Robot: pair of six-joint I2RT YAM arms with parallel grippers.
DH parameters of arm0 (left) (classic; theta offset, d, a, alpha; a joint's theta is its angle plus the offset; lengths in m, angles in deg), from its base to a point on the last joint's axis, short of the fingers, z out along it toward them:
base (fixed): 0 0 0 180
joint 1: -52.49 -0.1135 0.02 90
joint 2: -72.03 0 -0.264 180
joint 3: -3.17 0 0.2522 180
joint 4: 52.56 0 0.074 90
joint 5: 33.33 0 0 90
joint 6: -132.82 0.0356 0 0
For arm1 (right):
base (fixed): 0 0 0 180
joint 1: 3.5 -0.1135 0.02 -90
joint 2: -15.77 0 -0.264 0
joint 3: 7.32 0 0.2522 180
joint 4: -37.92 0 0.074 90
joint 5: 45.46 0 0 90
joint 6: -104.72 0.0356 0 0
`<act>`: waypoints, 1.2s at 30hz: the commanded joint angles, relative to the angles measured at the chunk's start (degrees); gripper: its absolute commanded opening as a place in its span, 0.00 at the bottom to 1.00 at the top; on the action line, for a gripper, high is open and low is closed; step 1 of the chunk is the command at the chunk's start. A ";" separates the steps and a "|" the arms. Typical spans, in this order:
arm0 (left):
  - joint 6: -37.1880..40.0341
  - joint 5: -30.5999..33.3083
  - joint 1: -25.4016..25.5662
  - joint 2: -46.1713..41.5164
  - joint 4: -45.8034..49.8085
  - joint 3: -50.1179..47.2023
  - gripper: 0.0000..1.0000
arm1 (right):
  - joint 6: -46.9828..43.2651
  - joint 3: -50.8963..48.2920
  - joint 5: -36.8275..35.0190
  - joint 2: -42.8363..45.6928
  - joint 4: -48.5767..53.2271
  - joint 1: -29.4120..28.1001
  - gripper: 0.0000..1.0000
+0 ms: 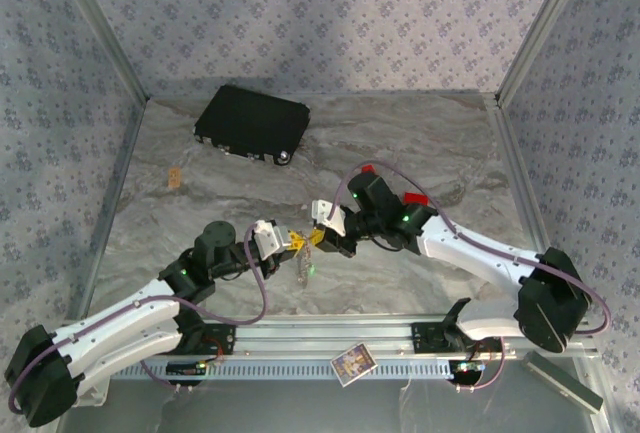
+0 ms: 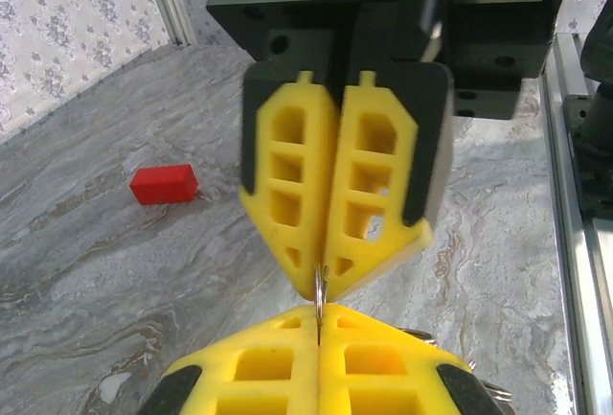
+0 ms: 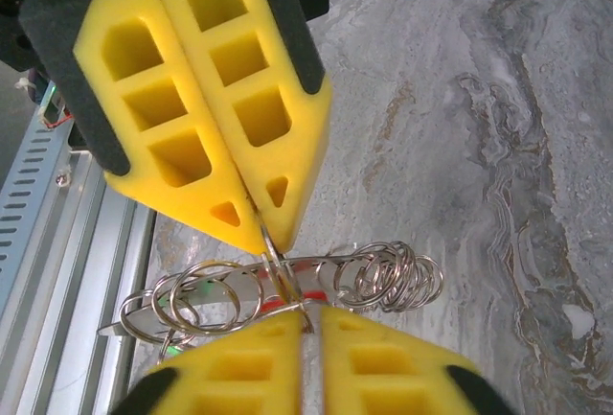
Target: Put the keys on the keyring
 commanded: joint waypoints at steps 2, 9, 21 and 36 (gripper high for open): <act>0.01 -1.96 0.53 -1.10 -3.50 0.05 0.00 | 1.60 -1.74 0.50 3.62 -3.27 0.34 0.28; -1.17 -2.83 0.52 -0.87 -5.22 -0.55 0.00 | 3.27 -3.07 3.24 3.52 -6.29 -0.28 0.32; -2.30 -3.19 0.50 -0.83 -7.38 -1.28 0.00 | 3.71 -2.74 2.80 1.73 -7.71 -0.79 0.18; 2.11 0.55 0.51 1.16 8.01 5.58 0.26 | -5.89 5.56 -4.55 1.67 9.31 -2.53 0.00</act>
